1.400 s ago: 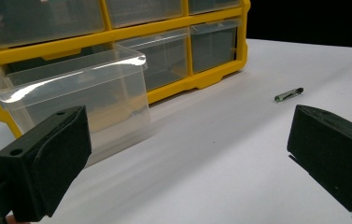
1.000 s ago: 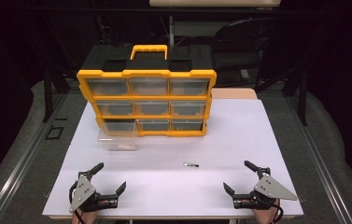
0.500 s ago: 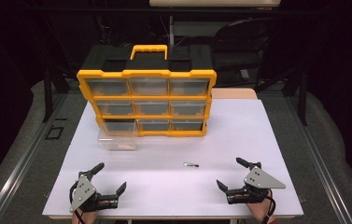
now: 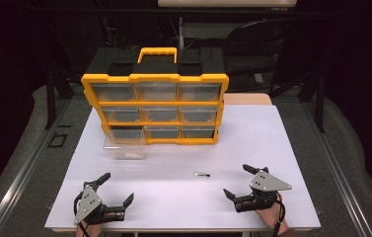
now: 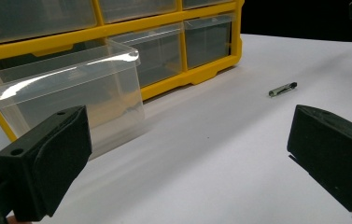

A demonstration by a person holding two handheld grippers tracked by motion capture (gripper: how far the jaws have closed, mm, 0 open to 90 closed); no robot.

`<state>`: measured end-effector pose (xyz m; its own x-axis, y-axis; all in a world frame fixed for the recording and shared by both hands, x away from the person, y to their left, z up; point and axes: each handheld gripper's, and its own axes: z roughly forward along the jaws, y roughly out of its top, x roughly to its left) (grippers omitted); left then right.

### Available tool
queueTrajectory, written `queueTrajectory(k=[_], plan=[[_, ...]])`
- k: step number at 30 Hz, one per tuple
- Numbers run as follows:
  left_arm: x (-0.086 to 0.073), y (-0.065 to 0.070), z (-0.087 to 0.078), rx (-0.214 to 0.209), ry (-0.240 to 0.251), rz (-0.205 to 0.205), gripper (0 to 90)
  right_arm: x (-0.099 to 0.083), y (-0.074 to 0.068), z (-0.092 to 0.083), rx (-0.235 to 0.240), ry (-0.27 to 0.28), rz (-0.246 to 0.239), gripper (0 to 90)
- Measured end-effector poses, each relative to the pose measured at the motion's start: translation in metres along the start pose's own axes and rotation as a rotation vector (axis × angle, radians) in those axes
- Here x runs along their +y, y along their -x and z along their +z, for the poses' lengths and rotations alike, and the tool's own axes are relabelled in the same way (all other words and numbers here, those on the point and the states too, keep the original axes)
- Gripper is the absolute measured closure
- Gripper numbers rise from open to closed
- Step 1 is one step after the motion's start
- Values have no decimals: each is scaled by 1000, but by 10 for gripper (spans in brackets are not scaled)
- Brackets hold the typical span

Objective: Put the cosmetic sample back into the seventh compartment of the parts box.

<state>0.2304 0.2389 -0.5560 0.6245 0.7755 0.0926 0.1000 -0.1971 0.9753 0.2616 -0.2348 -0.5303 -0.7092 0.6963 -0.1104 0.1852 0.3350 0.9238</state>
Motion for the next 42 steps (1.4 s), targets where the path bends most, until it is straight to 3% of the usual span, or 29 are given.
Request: queueTrajectory(k=[25, 42], plan=[[0, 0, -1, 1, -7, 1, 0, 21, -1, 37, 100, -118, -28, 0], [0, -1, -1, 4, -12, -1, 0, 32, -4, 56, 143, -181, -63, 0]])
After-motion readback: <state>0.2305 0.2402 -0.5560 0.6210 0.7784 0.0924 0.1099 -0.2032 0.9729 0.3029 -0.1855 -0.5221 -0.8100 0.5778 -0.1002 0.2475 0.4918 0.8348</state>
